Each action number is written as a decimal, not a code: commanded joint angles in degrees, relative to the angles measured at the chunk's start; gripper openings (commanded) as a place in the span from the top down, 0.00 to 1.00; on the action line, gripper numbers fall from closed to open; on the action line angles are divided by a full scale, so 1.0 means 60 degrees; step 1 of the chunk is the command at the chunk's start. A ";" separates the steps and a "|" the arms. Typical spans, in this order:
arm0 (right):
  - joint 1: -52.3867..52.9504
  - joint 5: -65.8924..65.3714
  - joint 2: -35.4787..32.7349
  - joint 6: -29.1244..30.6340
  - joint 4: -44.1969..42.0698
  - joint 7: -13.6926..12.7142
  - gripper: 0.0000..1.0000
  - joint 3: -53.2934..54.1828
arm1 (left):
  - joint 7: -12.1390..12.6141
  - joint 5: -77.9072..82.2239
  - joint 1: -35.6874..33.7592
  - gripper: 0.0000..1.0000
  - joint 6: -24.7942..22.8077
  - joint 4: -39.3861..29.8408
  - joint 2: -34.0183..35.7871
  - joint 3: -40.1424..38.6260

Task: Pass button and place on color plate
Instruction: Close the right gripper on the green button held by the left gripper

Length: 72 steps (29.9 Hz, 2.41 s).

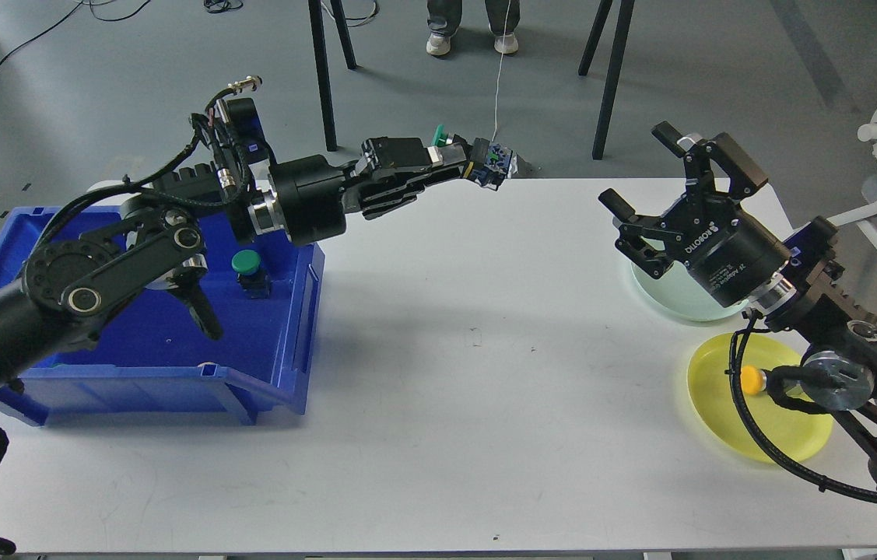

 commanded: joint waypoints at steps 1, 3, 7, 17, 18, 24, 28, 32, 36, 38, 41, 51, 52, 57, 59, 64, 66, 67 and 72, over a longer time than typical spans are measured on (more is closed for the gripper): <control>0.0115 -0.0435 0.0400 -0.0001 -0.0028 0.0000 0.02 -0.0028 | -0.0001 -0.0004 0.0032 0.77 0.0000 0.0182 -0.0216 0.0001; 0.0144 -0.0773 0.0678 -0.0001 -0.0072 0.0000 0.02 -0.0115 | -0.0001 0.0011 0.0032 0.77 0.0000 0.0314 -0.0377 0.0015; 0.0465 -0.0921 0.0972 -0.0001 -0.0145 0.0000 0.02 -0.0525 | -0.0001 -0.0018 0.0032 0.77 0.0000 0.0432 -0.0465 0.0015; 0.0847 -0.0935 0.1748 -0.0126 -0.0629 0.0000 0.02 -0.0863 | -0.0001 -0.0018 0.0061 0.77 0.0000 0.0432 -0.0465 0.0001; 0.0847 -0.0921 0.1807 -0.0170 -0.0629 0.0000 0.02 -0.0863 | -0.0001 -0.0018 0.0090 0.77 0.0000 0.0432 -0.0465 0.0001; 0.0847 -0.0921 0.2085 -0.0463 -0.0672 0.0000 0.03 -0.0863 | -0.0001 -0.0062 0.0120 0.77 0.0000 0.0432 -0.0466 -0.0014; 0.0847 -0.0921 0.2305 -0.0624 -0.0731 0.0000 0.04 -0.0863 | -0.0001 -0.0092 0.0193 0.77 0.0000 0.0432 -0.0480 -0.0073; 0.0862 -0.0921 0.2437 -0.0843 -0.0746 0.0000 0.06 -0.0863 | -0.0001 -0.0092 0.0193 0.77 0.0000 0.0432 -0.0480 -0.0073; 0.0862 -0.0921 0.2685 -0.1019 -0.0804 0.0000 0.11 -0.0863 | -0.0001 -0.0106 0.0208 0.77 0.0000 0.0432 -0.0480 -0.0087; 0.0877 -0.0921 0.2817 -0.1034 -0.0950 0.0000 0.15 -0.0849 | -0.0001 -0.0106 0.0208 0.77 0.0000 0.0432 -0.0480 -0.0087; 0.0935 -0.0921 0.2906 -0.1064 -0.1039 0.0000 0.18 -0.0849 | -0.0001 -0.0106 0.0237 0.77 0.0000 0.0432 -0.0480 -0.0087; 0.0950 -0.0921 0.2935 -0.1064 -0.1024 0.0000 0.31 -0.0863 | -0.0001 -0.0106 0.0237 0.77 0.0000 0.0432 -0.0480 -0.0102; 0.0950 -0.0921 0.2935 -0.1064 -0.1024 0.0000 0.31 -0.0863 | -0.0001 -0.0106 0.0252 0.77 0.0000 0.0432 -0.0480 -0.0102; 0.0950 -0.0921 0.2935 -0.1064 -0.1009 0.0000 0.39 -0.0863 | -0.0001 -0.0106 0.0237 0.77 0.0000 0.0432 -0.0480 -0.0102; 0.0950 -0.0921 0.2935 -0.1064 -0.1009 0.0000 0.43 -0.0878 | -0.0001 -0.0106 0.0252 0.77 0.0000 0.0432 -0.0480 -0.0102; 0.0950 -0.0935 0.2935 -0.1020 -0.0980 0.0000 0.64 -0.0893 | -0.0001 -0.0106 0.0237 0.77 0.0000 0.0432 -0.0480 -0.0102; 0.0950 -0.0935 0.2935 -0.1020 -0.0995 0.0000 0.72 -0.0893 | -0.0001 -0.0106 0.0237 0.77 0.0000 0.0432 -0.0480 -0.0102; 0.0950 -0.0935 0.2935 -0.1020 -0.0995 0.0000 0.75 -0.0893 | -0.0001 -0.0106 0.0237 0.77 0.0000 0.0432 -0.0480 -0.0102; 0.0950 -0.0935 0.2935 -0.1020 -0.0980 0.0000 0.86 -0.0893 | -0.0001 -0.0106 0.0237 0.77 0.0000 0.0432 -0.0480 -0.0102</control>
